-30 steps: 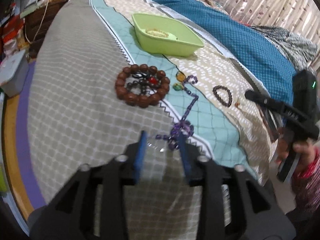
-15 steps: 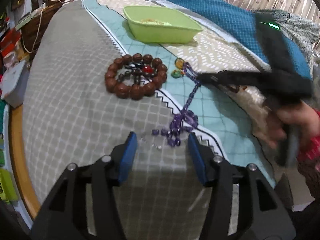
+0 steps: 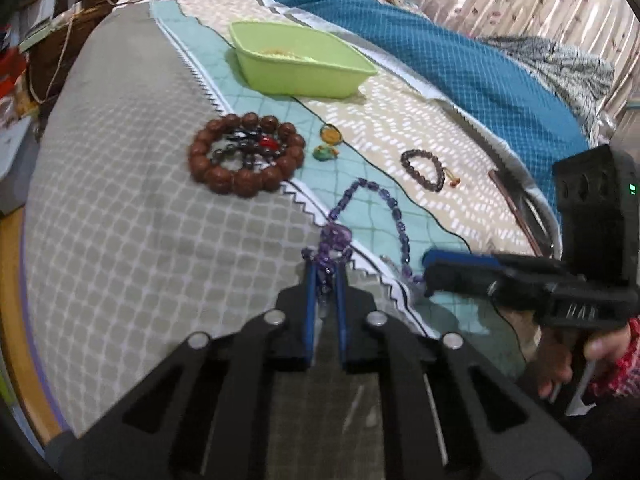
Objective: Organize jewelry
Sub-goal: 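Carry the purple bead strand to the green tray and open the left gripper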
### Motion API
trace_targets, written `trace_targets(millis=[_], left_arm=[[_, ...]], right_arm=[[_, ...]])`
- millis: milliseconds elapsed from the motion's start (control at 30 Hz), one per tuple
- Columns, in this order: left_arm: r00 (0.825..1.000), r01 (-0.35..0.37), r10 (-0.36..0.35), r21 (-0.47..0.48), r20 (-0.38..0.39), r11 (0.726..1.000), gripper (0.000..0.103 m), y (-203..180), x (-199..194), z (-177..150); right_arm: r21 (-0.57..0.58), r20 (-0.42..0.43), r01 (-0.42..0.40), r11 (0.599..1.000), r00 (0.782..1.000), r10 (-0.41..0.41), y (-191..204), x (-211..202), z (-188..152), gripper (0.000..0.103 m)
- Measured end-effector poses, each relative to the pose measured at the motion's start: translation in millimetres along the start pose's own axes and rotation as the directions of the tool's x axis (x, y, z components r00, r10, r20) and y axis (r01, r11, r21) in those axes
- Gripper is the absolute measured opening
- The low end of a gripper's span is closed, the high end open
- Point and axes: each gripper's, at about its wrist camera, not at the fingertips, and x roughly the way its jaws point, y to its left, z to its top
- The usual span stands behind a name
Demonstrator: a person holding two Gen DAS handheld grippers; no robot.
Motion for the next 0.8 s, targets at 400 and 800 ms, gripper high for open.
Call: trace_targets(millis=[400,800], left_arm=[[0.999,-0.038,0.036,-0.117,-0.013,0.992,0.030,22.3,-13.1,-8.0],[0.995,-0.098,0.097,-0.022,-0.030,0.995,0.014,15.4,8.8,-2.0]], right_arm=[[-0.080,0.008,0.171,0.982,0.985,-0.171,-3.0,18.7,20.9,0.030],[-0.271,-0.084,0.133,0.953,0.983,-0.161,40.5,67.0,25.0,0.030]])
